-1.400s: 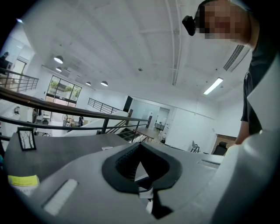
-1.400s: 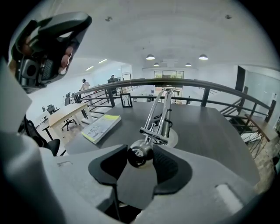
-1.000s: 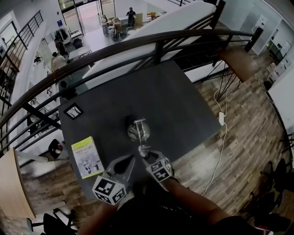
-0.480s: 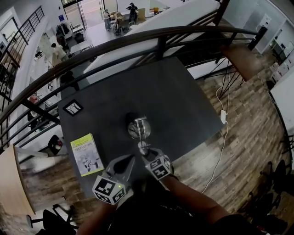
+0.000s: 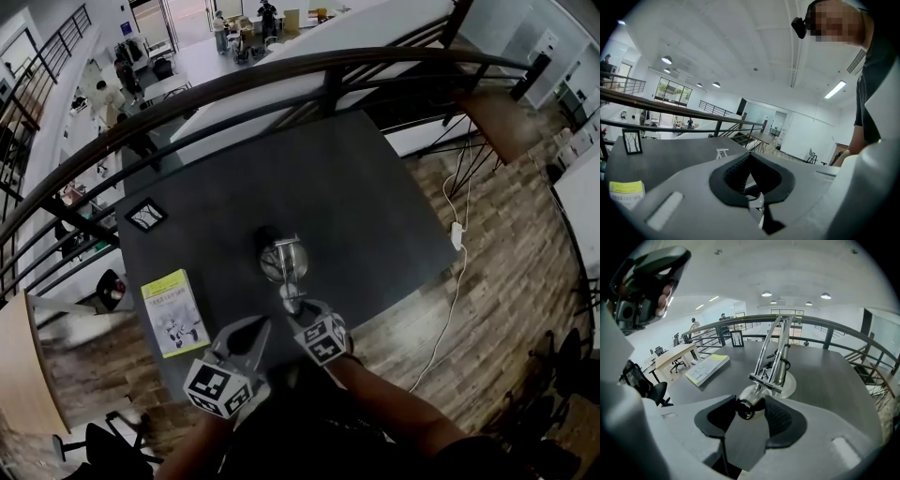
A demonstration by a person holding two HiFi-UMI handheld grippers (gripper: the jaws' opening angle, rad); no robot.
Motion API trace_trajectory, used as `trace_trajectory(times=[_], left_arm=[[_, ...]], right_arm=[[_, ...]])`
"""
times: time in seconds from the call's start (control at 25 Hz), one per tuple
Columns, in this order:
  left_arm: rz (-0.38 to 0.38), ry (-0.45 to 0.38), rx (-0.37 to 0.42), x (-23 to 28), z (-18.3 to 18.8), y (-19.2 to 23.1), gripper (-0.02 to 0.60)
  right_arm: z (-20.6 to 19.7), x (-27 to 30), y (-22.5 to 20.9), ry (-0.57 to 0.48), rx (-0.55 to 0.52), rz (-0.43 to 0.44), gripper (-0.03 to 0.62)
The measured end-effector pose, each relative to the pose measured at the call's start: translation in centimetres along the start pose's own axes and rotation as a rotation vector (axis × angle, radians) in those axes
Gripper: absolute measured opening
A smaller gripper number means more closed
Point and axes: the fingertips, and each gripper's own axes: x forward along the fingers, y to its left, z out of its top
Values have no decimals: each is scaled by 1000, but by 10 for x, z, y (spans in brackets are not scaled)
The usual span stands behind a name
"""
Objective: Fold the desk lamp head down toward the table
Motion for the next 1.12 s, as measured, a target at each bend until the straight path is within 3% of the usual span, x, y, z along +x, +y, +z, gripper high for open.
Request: trace_trajectory(times=[0.56, 0.88, 1.12], left_arm=[[24, -7, 2, -9, 1, 1, 2], [10, -34, 28, -29, 9, -6, 2], [-31, -74, 68, -44, 28, -25, 2]], right_arm=[[2, -1, -5, -6, -4, -21, 195], [22, -31, 2, -90, -8, -60, 190], [57, -83, 13, -240, 44, -89, 54]])
